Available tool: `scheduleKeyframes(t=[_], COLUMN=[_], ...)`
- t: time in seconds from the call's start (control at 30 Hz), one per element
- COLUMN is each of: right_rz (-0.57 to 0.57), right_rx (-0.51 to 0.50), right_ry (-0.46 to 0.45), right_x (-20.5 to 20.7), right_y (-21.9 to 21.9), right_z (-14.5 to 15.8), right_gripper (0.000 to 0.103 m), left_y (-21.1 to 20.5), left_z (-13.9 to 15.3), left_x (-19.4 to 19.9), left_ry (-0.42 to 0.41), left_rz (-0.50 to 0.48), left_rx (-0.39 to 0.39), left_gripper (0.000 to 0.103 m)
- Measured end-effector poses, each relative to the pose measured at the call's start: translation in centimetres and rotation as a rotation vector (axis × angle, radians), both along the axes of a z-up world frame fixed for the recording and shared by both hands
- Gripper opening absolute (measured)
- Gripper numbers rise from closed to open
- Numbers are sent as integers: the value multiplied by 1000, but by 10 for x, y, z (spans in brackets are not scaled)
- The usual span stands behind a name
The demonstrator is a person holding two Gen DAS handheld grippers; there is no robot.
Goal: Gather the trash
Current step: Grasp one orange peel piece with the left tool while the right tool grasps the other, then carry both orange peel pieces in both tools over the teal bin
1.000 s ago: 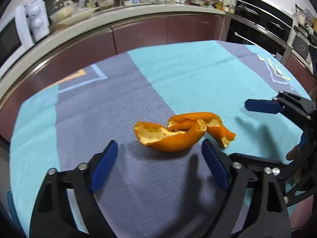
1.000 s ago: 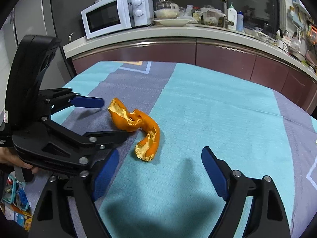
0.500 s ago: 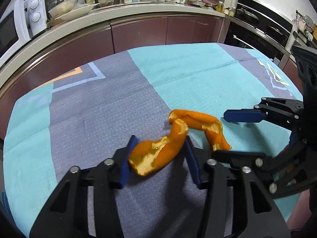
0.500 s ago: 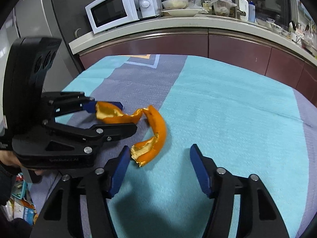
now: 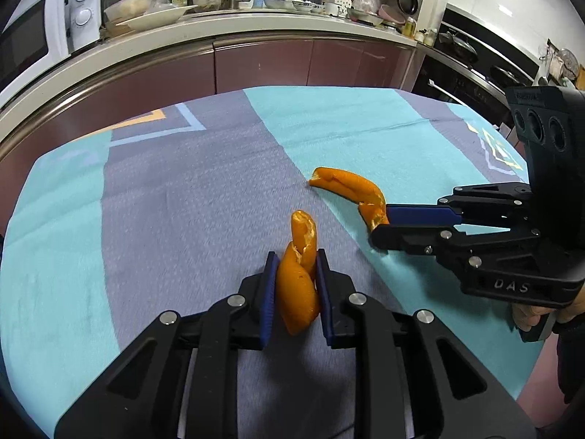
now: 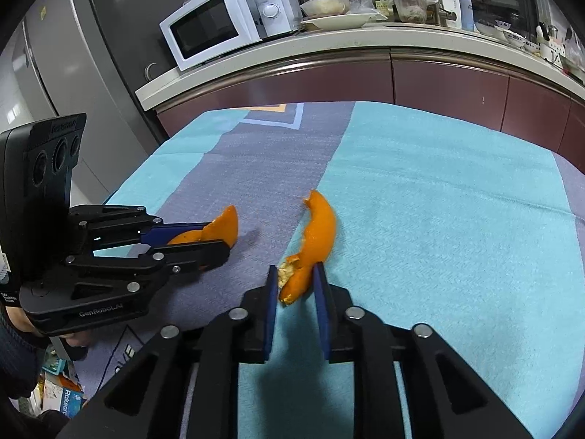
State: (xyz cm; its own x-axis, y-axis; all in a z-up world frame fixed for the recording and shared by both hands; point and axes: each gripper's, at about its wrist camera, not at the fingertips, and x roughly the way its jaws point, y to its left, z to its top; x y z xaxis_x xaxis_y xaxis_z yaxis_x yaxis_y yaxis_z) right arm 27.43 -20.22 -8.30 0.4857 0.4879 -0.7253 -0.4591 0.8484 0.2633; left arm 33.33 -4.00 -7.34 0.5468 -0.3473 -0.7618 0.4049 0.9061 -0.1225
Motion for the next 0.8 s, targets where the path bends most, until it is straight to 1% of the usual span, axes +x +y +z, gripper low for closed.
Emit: scheduleKeyframes(t=[0.03, 0.17, 0.4, 0.8], right_rz=[-1, 2, -10, -12], right_rx=[-1, -5, 10, 62], right_ry=[-4, -12, -59, -163], right_x=[-1, -8, -27, -63], right_y=[0, 3, 1, 8], right_z=[1, 3, 17, 54], right_gripper=[12, 8, 6, 5], left_y=[3, 16, 44, 95], left_z=[1, 10, 33, 72], left_x=[-3, -18, -46, -101], left_ry=[-1, -22, -72, -162], left_rz=[6, 32, 80, 179], left_rx=[-6, -27, -62, -118], left_gripper=[21, 21, 21, 21])
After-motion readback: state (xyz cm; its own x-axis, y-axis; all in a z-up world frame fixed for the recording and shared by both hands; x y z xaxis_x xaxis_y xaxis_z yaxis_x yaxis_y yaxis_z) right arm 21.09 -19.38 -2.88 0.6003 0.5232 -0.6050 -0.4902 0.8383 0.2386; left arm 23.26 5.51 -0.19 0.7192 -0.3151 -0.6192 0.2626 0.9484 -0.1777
